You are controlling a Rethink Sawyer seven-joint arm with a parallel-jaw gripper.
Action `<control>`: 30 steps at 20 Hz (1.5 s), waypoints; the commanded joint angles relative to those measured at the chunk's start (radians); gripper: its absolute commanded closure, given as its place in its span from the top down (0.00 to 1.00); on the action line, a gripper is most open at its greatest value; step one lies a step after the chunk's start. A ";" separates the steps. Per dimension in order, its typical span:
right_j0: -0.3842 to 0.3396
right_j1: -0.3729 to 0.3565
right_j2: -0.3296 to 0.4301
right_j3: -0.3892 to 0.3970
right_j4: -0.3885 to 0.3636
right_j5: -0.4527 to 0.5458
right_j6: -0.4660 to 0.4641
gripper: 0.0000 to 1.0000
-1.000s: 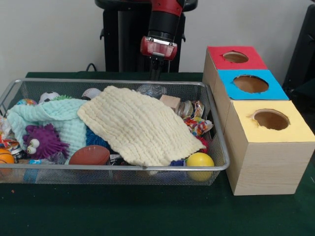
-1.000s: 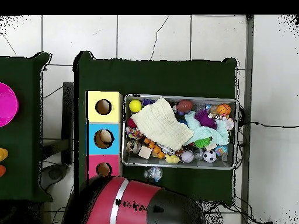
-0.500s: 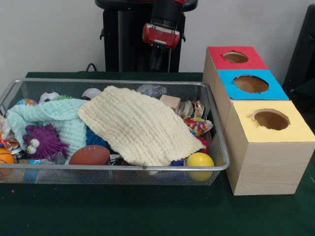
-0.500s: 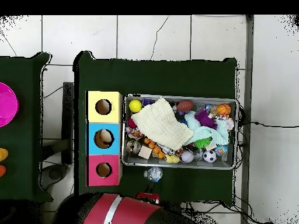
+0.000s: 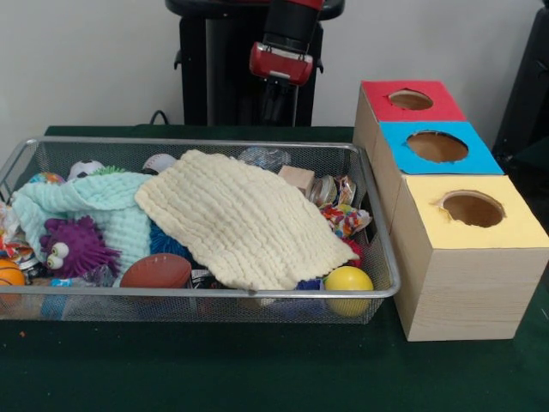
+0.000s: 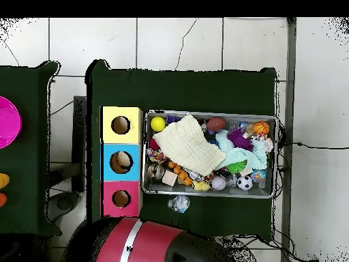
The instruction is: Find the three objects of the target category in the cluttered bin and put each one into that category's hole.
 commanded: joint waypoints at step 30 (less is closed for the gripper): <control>-0.083 0.217 0.107 -0.252 0.070 -0.082 0.313 0.00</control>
